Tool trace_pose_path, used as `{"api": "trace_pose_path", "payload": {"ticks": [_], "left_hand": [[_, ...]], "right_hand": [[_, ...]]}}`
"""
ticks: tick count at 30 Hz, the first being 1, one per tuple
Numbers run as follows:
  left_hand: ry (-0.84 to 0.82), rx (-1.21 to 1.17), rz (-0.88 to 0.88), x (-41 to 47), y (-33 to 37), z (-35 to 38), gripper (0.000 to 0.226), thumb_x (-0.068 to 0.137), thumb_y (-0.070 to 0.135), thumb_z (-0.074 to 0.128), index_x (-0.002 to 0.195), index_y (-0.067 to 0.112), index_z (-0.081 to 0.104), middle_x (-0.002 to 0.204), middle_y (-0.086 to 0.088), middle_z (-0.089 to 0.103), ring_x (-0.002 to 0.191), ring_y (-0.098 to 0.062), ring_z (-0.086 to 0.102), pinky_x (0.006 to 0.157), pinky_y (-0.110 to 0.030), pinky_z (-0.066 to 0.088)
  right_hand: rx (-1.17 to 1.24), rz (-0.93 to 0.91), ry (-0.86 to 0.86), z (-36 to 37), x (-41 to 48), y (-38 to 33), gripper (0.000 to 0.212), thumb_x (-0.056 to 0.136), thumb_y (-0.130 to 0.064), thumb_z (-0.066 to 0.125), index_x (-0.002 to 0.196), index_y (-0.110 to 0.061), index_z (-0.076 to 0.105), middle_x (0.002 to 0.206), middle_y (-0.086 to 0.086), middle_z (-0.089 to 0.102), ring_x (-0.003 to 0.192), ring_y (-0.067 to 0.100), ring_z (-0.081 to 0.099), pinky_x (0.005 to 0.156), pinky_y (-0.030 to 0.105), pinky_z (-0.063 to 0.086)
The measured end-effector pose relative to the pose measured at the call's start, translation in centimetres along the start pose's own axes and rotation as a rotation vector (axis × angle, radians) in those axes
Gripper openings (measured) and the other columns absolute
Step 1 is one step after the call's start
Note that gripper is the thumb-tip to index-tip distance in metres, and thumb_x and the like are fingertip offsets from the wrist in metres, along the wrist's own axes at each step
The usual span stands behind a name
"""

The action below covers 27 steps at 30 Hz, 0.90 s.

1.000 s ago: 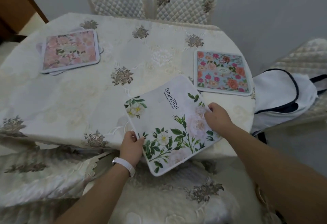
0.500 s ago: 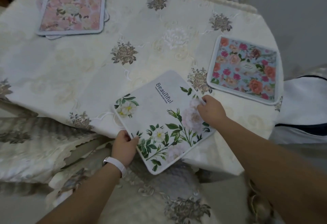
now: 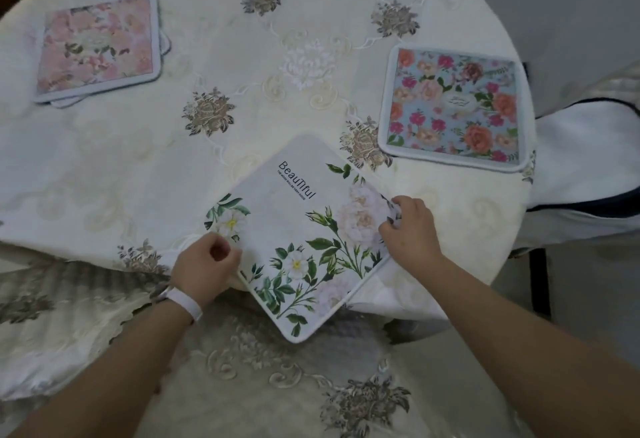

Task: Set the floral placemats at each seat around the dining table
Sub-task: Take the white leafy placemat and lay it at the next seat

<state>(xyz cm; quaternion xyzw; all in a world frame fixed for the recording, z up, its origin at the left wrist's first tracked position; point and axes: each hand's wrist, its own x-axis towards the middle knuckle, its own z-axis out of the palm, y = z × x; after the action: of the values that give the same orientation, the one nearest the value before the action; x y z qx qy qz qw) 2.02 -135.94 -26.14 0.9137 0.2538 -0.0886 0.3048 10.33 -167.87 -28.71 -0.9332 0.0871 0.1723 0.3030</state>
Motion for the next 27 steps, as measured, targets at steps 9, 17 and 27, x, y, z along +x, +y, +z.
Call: {"api": "trace_pose_path", "payload": {"ticks": [9,17,27], "left_hand": [[-0.072,0.034,0.303,7.8,1.5,1.2,0.038,0.071,0.043,0.07,0.099,0.018,0.063,0.102,-0.003,0.059,0.093,-0.02,0.054,0.085,-0.037,0.048],[-0.094,0.045,0.311,10.7,3.0,1.3,0.071,0.062,0.061,0.061,0.118,0.016,0.06,0.126,-0.009,0.057,0.117,-0.03,0.048,0.098,-0.047,0.044],[-0.108,-0.077,0.171,10.0,3.6,1.0,0.069,0.077,0.038,0.073,0.136,0.014,0.046,0.111,-0.007,0.056,0.102,-0.027,0.055,0.091,-0.043,0.048]], "right_hand": [[0.495,0.27,0.117,1.7,-4.7,-0.2,0.046,0.087,-0.01,0.062,0.128,-0.021,0.043,0.102,-0.007,0.059,0.086,0.006,0.061,0.062,0.013,0.045],[0.61,0.431,0.119,4.7,-8.6,-2.0,0.038,0.089,-0.006,0.062,0.115,-0.026,0.042,0.088,-0.008,0.06,0.073,0.0,0.056,0.054,0.019,0.039],[0.717,0.421,0.135,6.8,-10.4,-3.5,0.072,0.087,0.004,0.052,0.147,-0.029,0.03,0.119,-0.003,0.062,0.107,0.02,0.062,0.093,0.041,0.055]]}}
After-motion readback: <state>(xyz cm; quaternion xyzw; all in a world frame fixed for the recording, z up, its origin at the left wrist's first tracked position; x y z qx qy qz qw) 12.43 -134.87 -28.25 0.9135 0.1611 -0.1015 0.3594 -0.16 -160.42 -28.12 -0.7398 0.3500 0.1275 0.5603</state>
